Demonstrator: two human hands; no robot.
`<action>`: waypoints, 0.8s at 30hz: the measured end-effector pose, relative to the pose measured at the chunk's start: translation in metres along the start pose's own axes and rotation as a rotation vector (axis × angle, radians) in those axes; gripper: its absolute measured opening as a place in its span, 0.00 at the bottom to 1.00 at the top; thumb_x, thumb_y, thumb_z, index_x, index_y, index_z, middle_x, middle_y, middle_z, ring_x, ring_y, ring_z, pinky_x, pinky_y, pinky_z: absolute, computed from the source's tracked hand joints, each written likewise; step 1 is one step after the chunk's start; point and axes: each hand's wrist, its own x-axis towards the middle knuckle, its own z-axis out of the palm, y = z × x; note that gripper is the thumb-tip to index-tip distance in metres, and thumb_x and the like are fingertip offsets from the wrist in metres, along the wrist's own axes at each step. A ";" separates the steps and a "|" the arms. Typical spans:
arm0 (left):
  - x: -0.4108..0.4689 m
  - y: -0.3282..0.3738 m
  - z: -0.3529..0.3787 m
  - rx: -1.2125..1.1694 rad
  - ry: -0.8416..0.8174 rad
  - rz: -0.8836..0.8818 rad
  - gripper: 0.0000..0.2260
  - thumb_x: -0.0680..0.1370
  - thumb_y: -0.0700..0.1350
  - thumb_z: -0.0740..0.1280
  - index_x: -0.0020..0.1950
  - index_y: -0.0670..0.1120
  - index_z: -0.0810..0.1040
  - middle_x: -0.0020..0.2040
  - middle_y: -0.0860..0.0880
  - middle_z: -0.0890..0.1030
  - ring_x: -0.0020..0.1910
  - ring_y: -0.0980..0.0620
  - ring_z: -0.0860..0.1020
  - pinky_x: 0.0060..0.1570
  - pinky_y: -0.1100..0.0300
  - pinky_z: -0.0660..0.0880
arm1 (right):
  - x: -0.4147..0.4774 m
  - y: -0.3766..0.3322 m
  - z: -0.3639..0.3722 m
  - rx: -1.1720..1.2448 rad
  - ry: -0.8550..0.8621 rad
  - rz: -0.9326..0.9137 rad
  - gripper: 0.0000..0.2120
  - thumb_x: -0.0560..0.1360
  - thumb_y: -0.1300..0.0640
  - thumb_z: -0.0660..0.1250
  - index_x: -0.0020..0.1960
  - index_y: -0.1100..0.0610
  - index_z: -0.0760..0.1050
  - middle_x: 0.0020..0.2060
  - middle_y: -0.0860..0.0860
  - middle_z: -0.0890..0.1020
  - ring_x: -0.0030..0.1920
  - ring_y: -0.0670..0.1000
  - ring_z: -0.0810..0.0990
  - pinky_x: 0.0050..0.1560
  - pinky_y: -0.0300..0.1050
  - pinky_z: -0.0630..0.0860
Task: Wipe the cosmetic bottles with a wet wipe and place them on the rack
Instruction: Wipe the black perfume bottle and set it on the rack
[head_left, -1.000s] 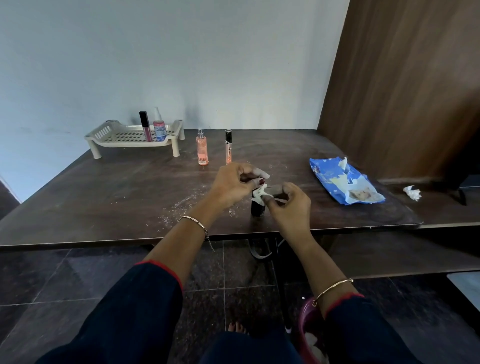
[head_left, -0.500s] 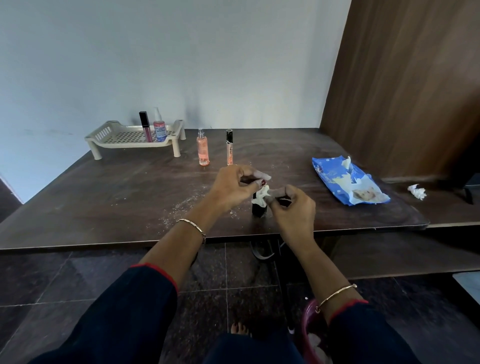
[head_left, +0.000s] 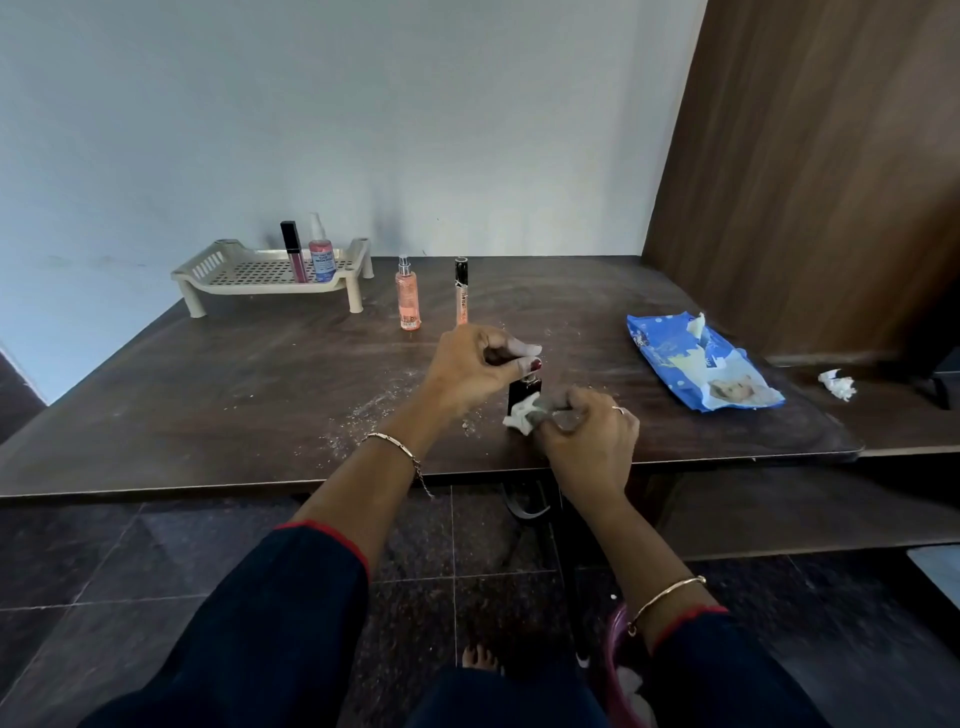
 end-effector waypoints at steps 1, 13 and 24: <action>0.001 -0.001 -0.002 0.000 -0.016 -0.001 0.09 0.72 0.37 0.73 0.51 0.40 0.83 0.50 0.46 0.85 0.49 0.54 0.83 0.55 0.62 0.78 | -0.002 0.004 0.002 -0.045 -0.037 0.006 0.05 0.67 0.49 0.73 0.38 0.49 0.79 0.37 0.42 0.82 0.47 0.45 0.79 0.61 0.47 0.63; 0.002 0.005 -0.002 -0.050 -0.112 -0.024 0.08 0.72 0.34 0.71 0.51 0.37 0.82 0.44 0.47 0.84 0.40 0.59 0.81 0.47 0.68 0.77 | 0.009 -0.008 -0.008 -0.005 0.114 0.016 0.06 0.69 0.45 0.71 0.41 0.46 0.80 0.42 0.41 0.84 0.48 0.42 0.78 0.62 0.46 0.55; 0.002 0.002 -0.002 -0.086 -0.114 -0.036 0.07 0.71 0.34 0.72 0.49 0.38 0.82 0.47 0.42 0.84 0.44 0.51 0.81 0.53 0.58 0.79 | 0.004 -0.007 -0.006 -0.099 0.066 -0.010 0.05 0.66 0.48 0.71 0.37 0.48 0.79 0.33 0.41 0.82 0.43 0.44 0.79 0.57 0.43 0.59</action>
